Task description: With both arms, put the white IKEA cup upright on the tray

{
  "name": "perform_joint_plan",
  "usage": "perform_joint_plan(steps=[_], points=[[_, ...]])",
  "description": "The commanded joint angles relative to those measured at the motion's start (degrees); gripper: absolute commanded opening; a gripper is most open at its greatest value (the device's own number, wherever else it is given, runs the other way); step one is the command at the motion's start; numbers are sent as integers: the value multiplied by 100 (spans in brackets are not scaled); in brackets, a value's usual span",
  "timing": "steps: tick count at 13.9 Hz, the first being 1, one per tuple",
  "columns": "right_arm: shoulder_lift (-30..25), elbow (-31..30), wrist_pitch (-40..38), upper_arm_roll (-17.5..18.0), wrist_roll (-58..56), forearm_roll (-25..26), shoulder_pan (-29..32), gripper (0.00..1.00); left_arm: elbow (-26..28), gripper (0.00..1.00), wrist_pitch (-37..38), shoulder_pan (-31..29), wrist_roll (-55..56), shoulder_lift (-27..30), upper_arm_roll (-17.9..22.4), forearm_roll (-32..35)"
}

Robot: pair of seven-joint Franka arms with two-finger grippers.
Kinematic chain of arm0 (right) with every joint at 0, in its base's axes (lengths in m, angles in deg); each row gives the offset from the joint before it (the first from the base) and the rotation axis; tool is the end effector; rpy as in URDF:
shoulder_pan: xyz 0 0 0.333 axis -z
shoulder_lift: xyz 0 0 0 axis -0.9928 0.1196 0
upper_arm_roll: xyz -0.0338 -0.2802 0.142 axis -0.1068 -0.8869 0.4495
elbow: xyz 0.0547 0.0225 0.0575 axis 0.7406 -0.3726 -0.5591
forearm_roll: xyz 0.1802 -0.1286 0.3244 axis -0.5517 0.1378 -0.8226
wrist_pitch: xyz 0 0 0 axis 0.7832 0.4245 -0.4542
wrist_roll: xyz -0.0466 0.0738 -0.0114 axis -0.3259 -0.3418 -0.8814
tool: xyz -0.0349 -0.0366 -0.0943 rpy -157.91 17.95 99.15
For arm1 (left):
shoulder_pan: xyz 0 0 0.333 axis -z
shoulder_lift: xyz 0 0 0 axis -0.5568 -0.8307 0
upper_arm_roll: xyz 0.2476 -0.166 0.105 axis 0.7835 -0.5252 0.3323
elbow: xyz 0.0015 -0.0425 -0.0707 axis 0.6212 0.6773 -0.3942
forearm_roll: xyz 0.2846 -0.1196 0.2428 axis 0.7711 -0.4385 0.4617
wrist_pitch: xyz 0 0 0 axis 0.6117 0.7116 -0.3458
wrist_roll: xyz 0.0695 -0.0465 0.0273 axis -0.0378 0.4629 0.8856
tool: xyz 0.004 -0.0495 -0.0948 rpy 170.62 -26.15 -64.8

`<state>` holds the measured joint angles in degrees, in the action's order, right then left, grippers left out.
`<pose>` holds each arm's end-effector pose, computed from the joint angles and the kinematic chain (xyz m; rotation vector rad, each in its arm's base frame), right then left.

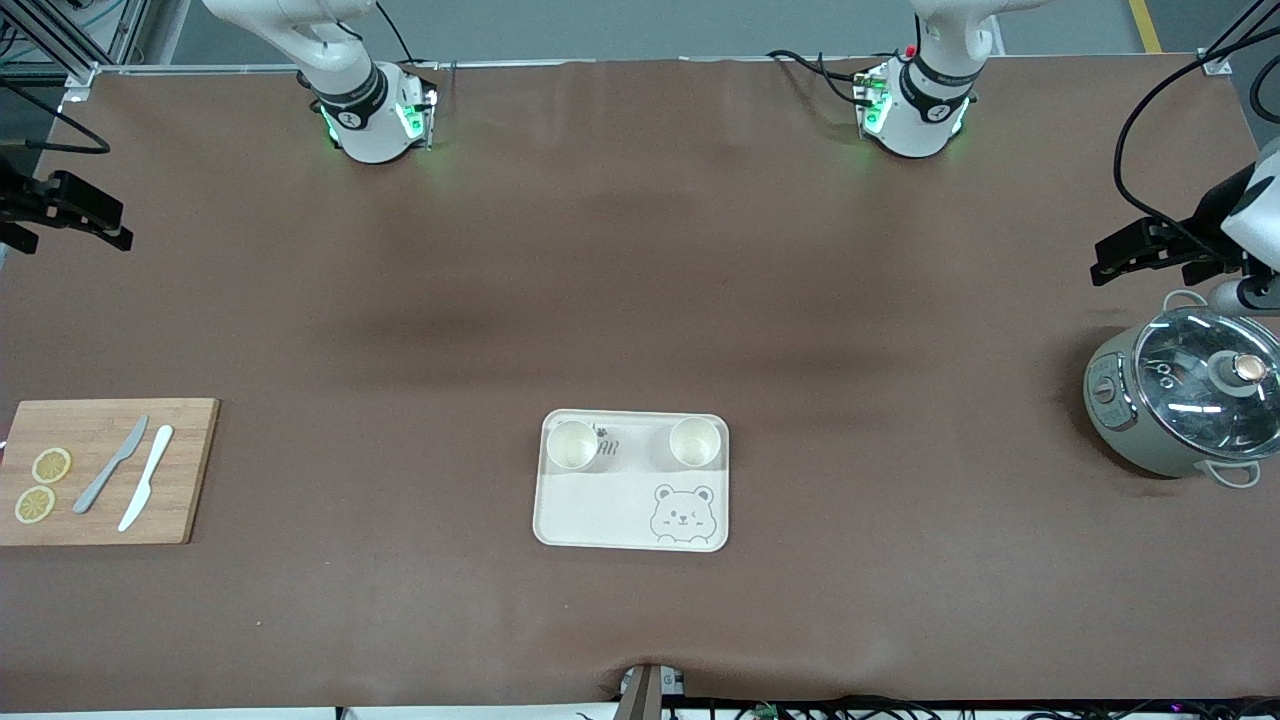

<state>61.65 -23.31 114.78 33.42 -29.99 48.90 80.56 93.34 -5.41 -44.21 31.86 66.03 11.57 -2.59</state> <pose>0.5338 -0.0294 0.6499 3.1209 0.0615 -0.0613 0.5697 -0.0201 0.6197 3.1393 -0.0169 -0.0988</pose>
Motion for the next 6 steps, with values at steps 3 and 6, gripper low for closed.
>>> perform_joint_plan(steps=[3,6], points=[[41,99,-53,6,4,-54,11,100,-26,100,103,-69,-130,79,-23,170],[41,99,-61,6,4,-54,11,100,-26,100,103,-96,-130,79,-23,170]])
